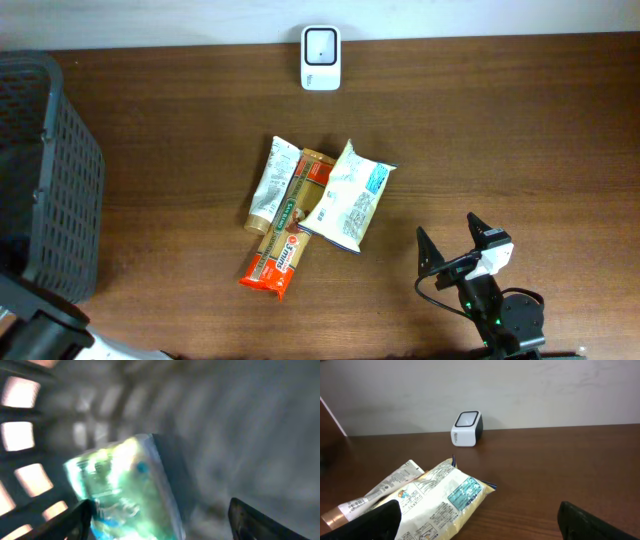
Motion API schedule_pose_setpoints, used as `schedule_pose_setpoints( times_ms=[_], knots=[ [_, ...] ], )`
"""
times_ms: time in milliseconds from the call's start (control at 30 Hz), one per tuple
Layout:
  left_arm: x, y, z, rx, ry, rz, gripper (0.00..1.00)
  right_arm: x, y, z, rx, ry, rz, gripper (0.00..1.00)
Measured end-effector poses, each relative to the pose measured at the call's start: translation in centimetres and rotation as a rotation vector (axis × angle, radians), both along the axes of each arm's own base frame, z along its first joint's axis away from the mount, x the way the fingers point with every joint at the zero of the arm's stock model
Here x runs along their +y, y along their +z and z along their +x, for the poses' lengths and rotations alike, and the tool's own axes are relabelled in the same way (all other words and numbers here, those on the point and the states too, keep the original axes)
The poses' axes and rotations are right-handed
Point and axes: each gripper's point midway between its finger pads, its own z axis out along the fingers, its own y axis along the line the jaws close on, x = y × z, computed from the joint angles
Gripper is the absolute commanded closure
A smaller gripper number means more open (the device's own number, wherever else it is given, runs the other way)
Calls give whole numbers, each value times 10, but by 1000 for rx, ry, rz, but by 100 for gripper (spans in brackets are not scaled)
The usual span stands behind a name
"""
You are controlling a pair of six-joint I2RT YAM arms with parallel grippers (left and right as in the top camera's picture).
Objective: Scan the item barcode
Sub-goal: 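Take the small green packet from the basket and drop it right of items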
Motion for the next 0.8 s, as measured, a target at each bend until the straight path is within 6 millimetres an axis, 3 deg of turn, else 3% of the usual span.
schedule_pose_setpoints(
  times_ms=[133,167,400,500,567,600,633,700,733,800],
  knots=[
    [1,-7,-6,46,-6,-1,94,0,0,0,0,0,0,1],
    [3,-6,-7,55,-4,5,100,0,0,0,0,0,0,1],
    [1,-1,-4,42,-8,-25,100,0,0,0,0,0,0,2],
    [-1,19,26,-69,-34,-122,100,0,0,0,0,0,0,1],
    [17,89,81,-316,-94,-100,100,0,0,0,0,0,0,1],
    [16,111,95,-393,-119,-103,100,0,0,0,0,0,0,1],
    [10,173,134,-625,-217,-120,100,0,0,0,0,0,0,1],
    [-26,270,177,-947,-430,-151,100,0,0,0,0,0,-1,1],
    [-50,298,188,-1026,-515,-181,100,0,0,0,0,0,0,1],
    [-115,331,210,-1102,-679,-259,100,0,0,0,0,0,0,1]
  ],
)
